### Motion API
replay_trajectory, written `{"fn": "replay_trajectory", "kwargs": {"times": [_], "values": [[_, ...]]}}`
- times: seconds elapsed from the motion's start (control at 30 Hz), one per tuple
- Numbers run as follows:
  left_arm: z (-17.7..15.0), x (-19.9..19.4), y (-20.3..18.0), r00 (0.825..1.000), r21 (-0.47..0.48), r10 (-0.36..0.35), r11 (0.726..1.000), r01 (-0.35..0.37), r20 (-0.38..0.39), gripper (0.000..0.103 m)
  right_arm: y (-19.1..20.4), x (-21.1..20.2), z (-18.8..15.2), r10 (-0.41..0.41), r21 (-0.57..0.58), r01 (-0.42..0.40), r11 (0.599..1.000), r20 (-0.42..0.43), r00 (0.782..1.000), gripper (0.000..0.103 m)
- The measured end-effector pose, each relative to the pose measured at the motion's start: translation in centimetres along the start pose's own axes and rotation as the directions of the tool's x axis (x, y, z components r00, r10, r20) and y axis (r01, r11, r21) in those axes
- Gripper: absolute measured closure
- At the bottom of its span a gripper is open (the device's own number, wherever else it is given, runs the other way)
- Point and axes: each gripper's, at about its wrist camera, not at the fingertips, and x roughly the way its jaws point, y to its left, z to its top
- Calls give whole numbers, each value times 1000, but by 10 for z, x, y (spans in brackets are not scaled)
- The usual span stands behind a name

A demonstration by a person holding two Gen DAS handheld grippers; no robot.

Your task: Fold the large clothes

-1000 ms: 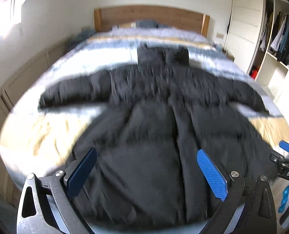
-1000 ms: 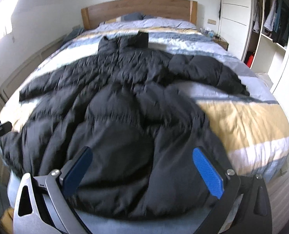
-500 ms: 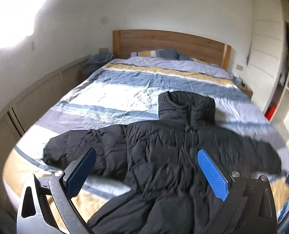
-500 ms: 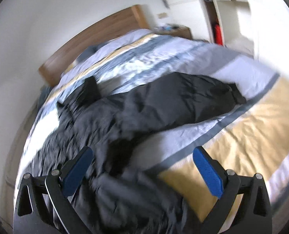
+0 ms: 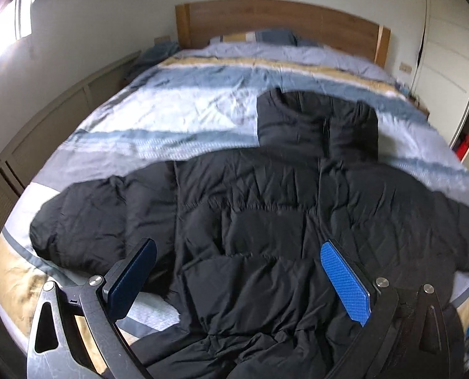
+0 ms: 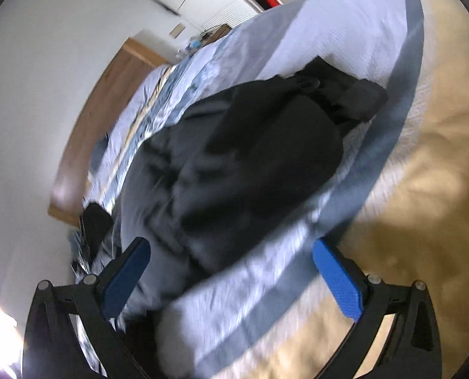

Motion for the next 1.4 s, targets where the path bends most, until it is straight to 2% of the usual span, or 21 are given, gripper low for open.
{"fn": "replay_trajectory", "kwargs": {"times": [0.3, 0.53, 0.6, 0.67, 0.77, 0.97, 1.07, 1.3, 1.4], "values": [[-8, 24, -17, 999, 47, 18, 999, -16, -35, 1, -22, 18, 36, 120, 117, -134, 984, 115, 986, 0], [-12, 25, -21, 999, 63, 10, 998, -7, -44, 1, -32, 22, 48, 149, 148, -170, 974, 142, 979, 2], [-13, 24, -21, 999, 66, 8, 998, -5, -46, 1, -30, 21, 51, 150, 143, -169, 975, 139, 979, 9], [-15, 22, -20, 999, 67, 3, 998, 0, -46, 1, -23, 21, 49, 149, 154, -169, 974, 131, 980, 33], [-17, 17, -20, 999, 74, 4, 997, 0, -41, 1, -23, 19, 48, 144, 162, -162, 973, 120, 982, 57], [-18, 6, -15, 1000, 69, -5, 998, 7, -29, 1, -8, 5, 48, 178, 115, -192, 975, 119, 977, 78], [-18, -2, -12, 1000, 63, -17, 998, 18, -18, 1, 11, -8, 50, 217, 67, -227, 972, 124, 968, 82], [-22, -26, -3, 999, 47, -45, 998, 45, 6, 1, 81, -45, 49, 318, -84, -310, 947, 111, 942, 84], [-25, -39, 3, 998, 35, -58, 998, 57, 16, 1, 117, -58, 39, 358, -152, -344, 927, 78, 931, 84]]}}
